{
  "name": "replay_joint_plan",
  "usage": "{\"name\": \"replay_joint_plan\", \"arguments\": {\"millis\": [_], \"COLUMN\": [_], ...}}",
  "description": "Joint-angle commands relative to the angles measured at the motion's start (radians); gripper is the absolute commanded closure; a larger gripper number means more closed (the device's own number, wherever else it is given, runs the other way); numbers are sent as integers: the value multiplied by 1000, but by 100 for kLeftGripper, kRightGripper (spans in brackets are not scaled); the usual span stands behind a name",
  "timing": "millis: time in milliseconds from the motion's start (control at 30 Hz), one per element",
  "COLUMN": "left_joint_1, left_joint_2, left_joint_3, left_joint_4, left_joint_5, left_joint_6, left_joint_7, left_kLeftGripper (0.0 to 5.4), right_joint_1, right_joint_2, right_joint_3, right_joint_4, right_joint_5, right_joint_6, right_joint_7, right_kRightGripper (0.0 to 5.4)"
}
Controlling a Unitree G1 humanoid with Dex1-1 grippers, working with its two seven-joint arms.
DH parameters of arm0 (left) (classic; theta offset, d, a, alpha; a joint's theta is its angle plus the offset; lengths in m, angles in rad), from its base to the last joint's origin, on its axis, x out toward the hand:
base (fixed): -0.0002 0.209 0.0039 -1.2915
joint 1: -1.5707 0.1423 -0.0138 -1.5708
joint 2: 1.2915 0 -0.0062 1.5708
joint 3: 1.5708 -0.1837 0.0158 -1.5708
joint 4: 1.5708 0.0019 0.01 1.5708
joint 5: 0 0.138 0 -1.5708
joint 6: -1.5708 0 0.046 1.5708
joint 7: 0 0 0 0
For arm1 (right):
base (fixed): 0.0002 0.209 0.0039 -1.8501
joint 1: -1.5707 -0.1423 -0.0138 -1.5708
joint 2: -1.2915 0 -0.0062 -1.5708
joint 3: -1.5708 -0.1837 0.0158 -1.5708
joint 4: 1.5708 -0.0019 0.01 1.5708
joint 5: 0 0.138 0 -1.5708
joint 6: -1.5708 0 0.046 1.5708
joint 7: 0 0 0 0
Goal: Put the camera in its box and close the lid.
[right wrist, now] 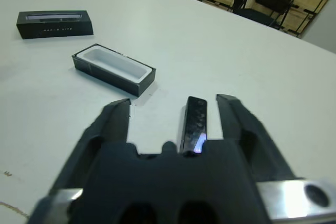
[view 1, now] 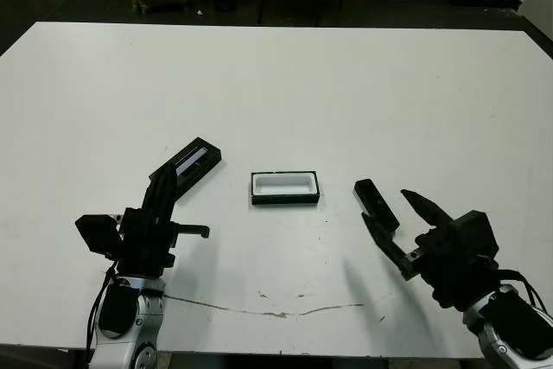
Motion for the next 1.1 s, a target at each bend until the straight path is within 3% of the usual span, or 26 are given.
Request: {"name": "replay_joint_plan", "arguments": {"millis": [33,233,633,900,1100], "left_joint_1": [13,9,8,12,9], "left_joint_2": [8,7,12,15,14], "left_joint_3": [2,4,10,9,10], "left_joint_4": [12,33,43,36,49], "left_joint_5": [6,2,-4,0,3], "left_joint_6": [12,-12,-17,-11,-27], "left_joint_7": [3,-10,-22,-21,-25], "left_kLeftGripper": [540,540,540,540,540], "right_joint_1": [-8,-32,-113,-140,-152], "right_joint_2": [-29,-30,12,50,65], "right_joint_3": [8,18,21,2,-1], "right_joint_4": [20,60,166,268,305], "right_joint_5": [-8,-6,9,38,49], "right_joint_6": [27,22,100,70,122], "right_joint_7": [8,6,-29,-27,-40], "right_kRightGripper": [117,1,1,1,1]}}
